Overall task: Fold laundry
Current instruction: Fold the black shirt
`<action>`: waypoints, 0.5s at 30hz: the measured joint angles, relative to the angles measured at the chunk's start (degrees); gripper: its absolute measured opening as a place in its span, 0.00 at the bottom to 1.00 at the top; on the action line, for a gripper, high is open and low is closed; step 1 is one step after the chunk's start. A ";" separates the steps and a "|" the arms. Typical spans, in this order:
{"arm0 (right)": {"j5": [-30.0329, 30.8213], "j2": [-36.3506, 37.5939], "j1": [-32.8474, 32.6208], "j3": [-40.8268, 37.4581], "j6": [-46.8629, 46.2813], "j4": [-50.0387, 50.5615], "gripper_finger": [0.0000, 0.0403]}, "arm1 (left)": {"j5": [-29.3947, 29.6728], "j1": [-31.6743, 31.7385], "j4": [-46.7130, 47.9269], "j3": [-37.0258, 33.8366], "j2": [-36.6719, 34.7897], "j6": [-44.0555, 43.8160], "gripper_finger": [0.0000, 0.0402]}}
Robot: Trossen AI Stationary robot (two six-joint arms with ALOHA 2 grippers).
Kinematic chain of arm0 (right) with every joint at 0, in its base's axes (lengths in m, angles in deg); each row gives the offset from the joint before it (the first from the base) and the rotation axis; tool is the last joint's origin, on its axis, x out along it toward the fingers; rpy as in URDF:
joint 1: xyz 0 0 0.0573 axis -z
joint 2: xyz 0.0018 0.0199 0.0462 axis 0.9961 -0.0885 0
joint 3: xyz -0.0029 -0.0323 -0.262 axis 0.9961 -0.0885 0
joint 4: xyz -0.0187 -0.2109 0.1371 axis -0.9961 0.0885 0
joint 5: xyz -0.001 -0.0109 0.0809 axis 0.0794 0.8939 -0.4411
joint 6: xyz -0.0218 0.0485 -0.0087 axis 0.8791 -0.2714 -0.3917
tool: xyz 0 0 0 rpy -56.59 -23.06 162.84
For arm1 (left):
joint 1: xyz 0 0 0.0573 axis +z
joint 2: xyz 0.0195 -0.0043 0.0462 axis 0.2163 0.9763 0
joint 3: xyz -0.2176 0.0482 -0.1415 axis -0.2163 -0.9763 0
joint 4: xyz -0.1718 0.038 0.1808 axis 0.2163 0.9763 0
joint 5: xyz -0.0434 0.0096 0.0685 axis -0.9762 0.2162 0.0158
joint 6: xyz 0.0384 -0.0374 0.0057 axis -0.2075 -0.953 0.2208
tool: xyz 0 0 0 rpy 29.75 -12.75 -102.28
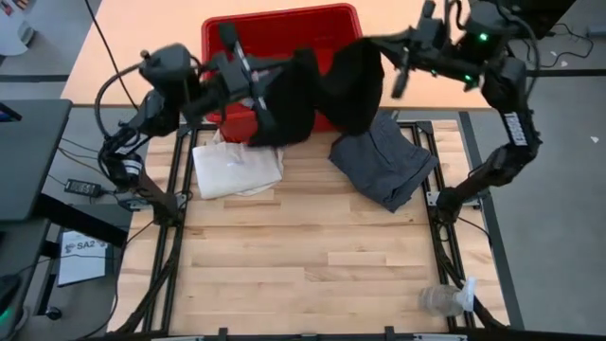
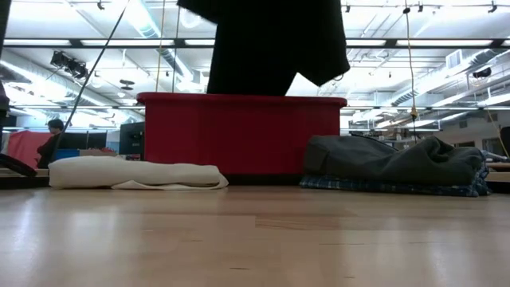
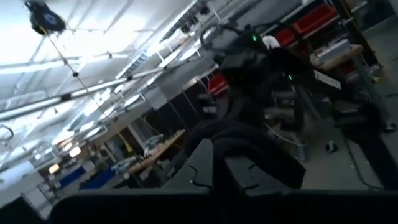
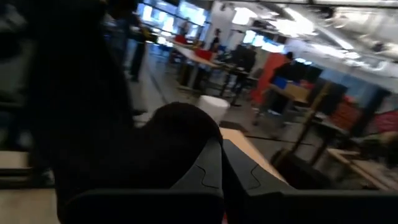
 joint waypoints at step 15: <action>-2.93 6.02 -22.77 -0.07 -23.49 12.26 0.00 | 22.56 -27.20 15.55 0.00 0.07 -7.77 0.02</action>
